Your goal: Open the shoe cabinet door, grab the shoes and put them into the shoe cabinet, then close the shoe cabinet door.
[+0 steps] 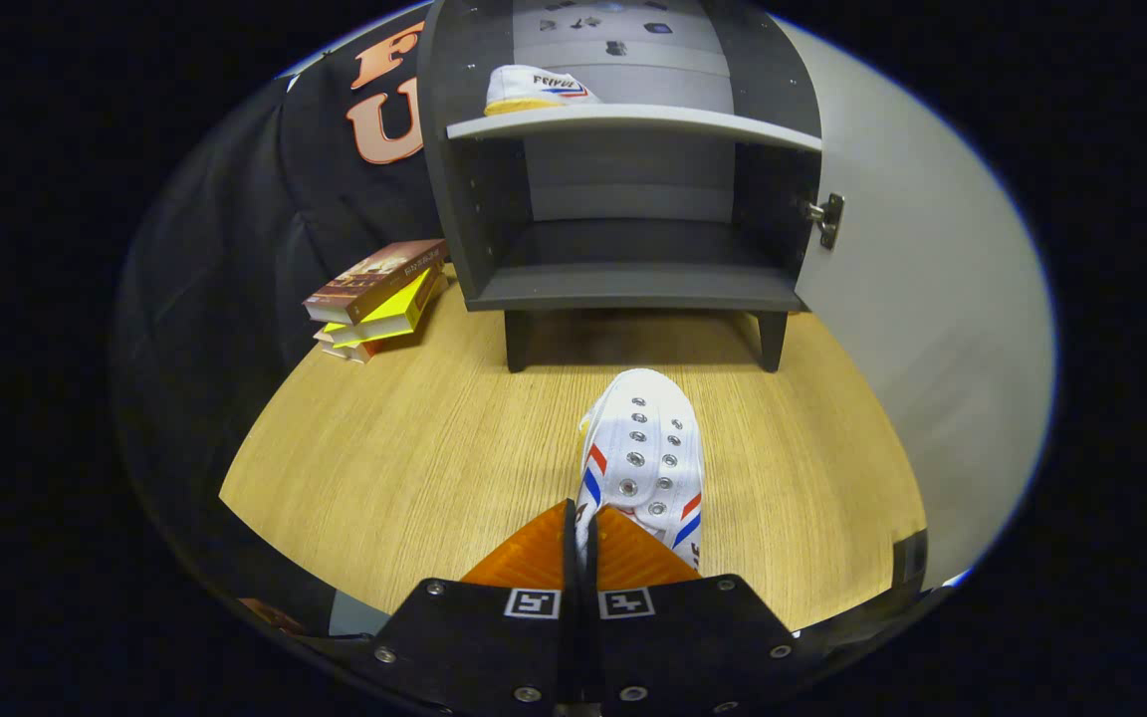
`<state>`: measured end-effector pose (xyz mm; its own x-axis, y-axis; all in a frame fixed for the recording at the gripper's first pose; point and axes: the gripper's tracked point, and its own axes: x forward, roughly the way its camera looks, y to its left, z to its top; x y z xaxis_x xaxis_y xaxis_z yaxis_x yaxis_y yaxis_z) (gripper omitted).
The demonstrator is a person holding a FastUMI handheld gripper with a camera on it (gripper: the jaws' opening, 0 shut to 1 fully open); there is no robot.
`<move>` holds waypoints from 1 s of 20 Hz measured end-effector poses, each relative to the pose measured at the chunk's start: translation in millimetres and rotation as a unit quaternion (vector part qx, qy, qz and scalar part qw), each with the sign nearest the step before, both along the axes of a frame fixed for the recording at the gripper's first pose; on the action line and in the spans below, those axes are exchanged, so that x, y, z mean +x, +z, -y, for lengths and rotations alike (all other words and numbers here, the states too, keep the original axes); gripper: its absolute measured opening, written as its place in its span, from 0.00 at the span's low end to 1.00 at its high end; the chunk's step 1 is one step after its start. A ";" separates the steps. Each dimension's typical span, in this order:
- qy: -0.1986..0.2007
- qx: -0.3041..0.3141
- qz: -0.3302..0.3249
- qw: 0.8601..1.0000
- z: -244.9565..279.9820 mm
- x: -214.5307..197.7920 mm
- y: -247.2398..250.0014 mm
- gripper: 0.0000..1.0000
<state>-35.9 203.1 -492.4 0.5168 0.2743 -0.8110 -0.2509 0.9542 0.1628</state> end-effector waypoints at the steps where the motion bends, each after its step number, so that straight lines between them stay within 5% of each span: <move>1: 0.001 0.002 0.010 1.000 1.8 6.1 14.0 0.00; 13: 0.004 0.014 0.118 0.993 15.8 89.7 170.1 0.00; 20: -0.014 0.008 0.145 0.989 27.0 152.8 212.2 0.00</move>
